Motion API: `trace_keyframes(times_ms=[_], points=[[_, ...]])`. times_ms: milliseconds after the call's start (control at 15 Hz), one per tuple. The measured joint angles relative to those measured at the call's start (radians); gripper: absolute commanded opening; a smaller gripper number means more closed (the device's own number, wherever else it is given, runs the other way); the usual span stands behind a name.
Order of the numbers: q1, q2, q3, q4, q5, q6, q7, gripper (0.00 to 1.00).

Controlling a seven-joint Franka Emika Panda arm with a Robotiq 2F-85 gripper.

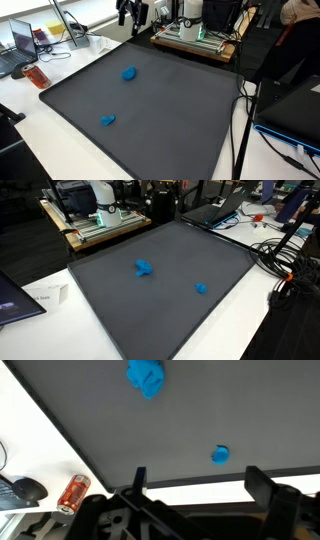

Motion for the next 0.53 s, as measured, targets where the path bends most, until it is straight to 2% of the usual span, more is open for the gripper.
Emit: trace_keyframes(times_ms=[267, 533], points=[[-0.170, 0.111, 0.147, 0.047, -0.007, 0.025, -0.048, 1.00], [-0.274, 0.217, 0.207, 0.093, -0.008, 0.097, -0.092, 1.00]])
